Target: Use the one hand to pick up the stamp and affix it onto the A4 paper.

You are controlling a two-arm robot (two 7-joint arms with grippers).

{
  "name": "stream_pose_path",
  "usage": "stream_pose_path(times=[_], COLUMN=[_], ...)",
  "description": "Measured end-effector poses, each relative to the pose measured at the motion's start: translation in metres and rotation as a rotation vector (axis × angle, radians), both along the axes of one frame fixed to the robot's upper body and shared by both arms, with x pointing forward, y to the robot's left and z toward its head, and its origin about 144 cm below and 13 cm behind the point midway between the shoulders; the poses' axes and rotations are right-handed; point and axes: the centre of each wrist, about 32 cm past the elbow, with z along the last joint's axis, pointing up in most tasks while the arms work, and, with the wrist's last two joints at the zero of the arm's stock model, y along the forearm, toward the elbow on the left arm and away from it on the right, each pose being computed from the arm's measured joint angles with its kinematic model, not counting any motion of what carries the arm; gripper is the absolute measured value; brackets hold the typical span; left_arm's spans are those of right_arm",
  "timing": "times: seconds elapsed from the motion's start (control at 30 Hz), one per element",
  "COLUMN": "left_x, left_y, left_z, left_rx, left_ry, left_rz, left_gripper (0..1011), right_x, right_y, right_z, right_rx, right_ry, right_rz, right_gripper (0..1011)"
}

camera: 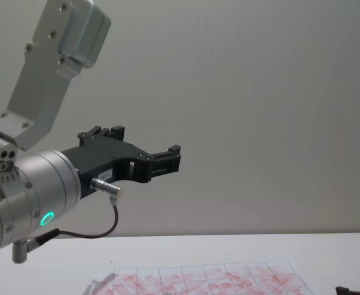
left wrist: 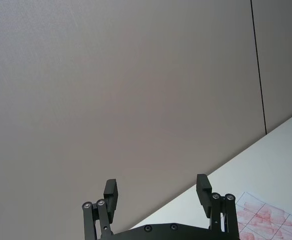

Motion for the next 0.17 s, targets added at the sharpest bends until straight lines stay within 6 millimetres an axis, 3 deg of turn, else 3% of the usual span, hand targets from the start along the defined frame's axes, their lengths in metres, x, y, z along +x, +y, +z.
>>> stream_pose_path(times=[0.17], left_x=[0.0], left_y=[0.0], left_z=[0.0], left_rx=[0.0], left_ry=[0.0], left_rz=[0.0], left_gripper=[1001], right_x=[0.0001], right_y=[0.0], right_z=[0.0], right_rx=[0.0], right_ry=[0.0], right_rz=[0.0], right_gripper=[1003])
